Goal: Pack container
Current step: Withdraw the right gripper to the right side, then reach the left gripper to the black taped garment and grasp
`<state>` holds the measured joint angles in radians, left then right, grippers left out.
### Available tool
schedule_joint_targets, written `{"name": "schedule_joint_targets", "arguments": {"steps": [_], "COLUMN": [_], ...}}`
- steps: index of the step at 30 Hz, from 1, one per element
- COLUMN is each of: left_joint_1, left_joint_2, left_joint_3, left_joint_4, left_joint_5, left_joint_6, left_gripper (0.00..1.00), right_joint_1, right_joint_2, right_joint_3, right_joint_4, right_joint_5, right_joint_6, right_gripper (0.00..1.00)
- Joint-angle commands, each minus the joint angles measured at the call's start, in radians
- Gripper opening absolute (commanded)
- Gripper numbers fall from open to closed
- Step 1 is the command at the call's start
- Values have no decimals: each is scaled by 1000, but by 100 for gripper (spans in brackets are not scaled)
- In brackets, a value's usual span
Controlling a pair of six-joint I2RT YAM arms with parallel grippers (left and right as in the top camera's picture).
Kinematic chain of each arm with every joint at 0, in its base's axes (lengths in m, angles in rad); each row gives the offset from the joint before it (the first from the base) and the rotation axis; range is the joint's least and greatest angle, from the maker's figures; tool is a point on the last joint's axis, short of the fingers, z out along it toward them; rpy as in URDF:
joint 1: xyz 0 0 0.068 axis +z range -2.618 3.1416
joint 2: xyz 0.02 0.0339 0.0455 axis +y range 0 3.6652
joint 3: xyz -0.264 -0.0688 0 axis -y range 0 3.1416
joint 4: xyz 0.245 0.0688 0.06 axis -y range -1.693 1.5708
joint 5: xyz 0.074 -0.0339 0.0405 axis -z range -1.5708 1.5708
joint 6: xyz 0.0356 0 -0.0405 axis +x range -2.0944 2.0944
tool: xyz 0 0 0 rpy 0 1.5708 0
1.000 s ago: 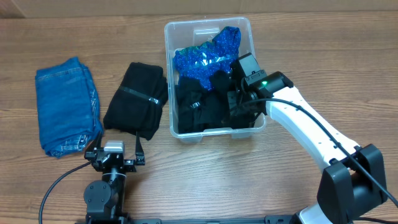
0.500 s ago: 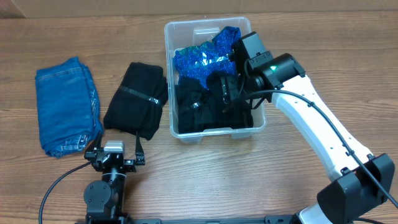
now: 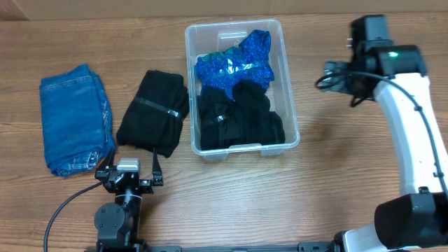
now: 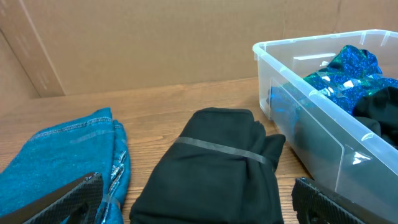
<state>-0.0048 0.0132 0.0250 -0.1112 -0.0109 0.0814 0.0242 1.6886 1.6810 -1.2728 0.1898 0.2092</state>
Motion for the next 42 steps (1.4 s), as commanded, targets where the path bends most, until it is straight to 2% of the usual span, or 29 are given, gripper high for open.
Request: {"name": "schedule_joint_targets", "arguments": {"steps": [1,6,9,12,13,17,20,22,28,31,36,39,42], "left_joint_1": [6,6,6,6,6,6,6,6,7,7,30,97,148], "left_joint_2": [-8,-8,-8,-8,-8,84,299,509,1179,1407,1601,1689,1768], "left_joint_3": [-3,-3,-3,14,31,230,426,605,1279,1498,1555,1555,1555], "left_joint_4": [0,3,26,46,35,-133,-227,-328,-860,-1021,-1056,-1047,-1040], "left_joint_5": [8,18,80,272,296,183,174,178,187,134,133,144,180], "left_joint_6": [9,8,8,8,5,-7,-2,10,83,124,158,104,109], "left_gripper": [100,100,100,100,100,100,100,100,100,100,100,100,100], "right_joint_1": [-68,-92,-92,-92,-92,-92,-92,-92,-92,-92,-92,-92,-92], "right_joint_2": [-32,-32,-32,-32,-32,-32,-32,-32,-32,-32,-32,-32,-32], "right_joint_3": [27,27,27,27,27,27,27,27,27,27,27,27,27], "right_joint_4": [6,6,6,6,6,6,6,6,6,6,6,6,6], "right_joint_5": [45,45,45,45,45,45,45,45,45,45,45,45,45], "right_joint_6": [3,3,3,3,3,3,3,3,3,3,3,3,3], "right_gripper": [100,100,100,100,100,100,100,100,100,100,100,100,100]}}
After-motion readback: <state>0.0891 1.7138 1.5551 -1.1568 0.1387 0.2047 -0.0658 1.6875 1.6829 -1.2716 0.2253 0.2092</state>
